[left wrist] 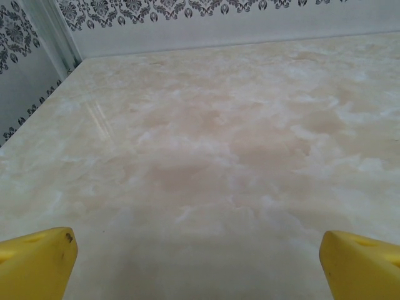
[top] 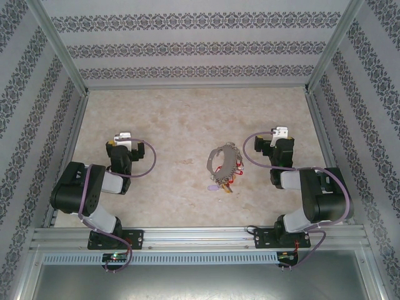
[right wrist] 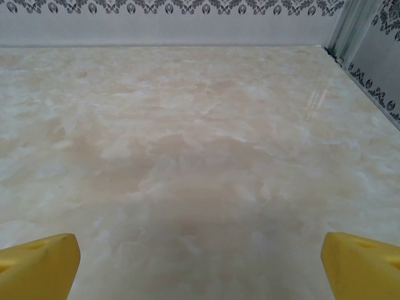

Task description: Put the keys on the keyring

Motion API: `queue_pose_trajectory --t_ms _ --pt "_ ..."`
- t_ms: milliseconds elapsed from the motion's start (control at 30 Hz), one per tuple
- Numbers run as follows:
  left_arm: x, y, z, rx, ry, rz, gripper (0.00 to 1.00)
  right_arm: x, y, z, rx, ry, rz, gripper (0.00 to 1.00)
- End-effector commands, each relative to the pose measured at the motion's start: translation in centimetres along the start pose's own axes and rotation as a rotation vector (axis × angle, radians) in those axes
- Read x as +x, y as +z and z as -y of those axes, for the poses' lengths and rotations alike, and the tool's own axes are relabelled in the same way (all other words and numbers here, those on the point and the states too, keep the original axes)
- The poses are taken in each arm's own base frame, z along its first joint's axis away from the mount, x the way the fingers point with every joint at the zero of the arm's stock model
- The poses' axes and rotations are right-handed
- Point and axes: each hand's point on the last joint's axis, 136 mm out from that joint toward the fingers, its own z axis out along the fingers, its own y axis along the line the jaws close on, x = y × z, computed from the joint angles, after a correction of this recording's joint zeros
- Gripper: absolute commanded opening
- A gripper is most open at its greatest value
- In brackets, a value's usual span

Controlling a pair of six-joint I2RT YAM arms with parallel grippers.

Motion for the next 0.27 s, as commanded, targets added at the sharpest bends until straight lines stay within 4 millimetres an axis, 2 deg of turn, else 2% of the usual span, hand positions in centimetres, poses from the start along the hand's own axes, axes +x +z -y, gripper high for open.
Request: queue_pose_trajectory --t_ms 0,167,233 --pt "-0.98 0.12 -0.21 -0.009 -0.026 0.032 1.00 -1.23 0.26 -0.21 -0.003 0.010 0.039 0.98" --pt "-1.02 0.09 -0.21 -0.009 -0.026 0.038 1.00 -1.21 0.32 -0.21 -0.015 0.015 0.035 0.98" --pt "-1.00 0.11 -0.23 -0.010 -0.025 0.036 1.00 -1.21 0.34 -1.12 -0.064 -0.005 0.032 0.98"
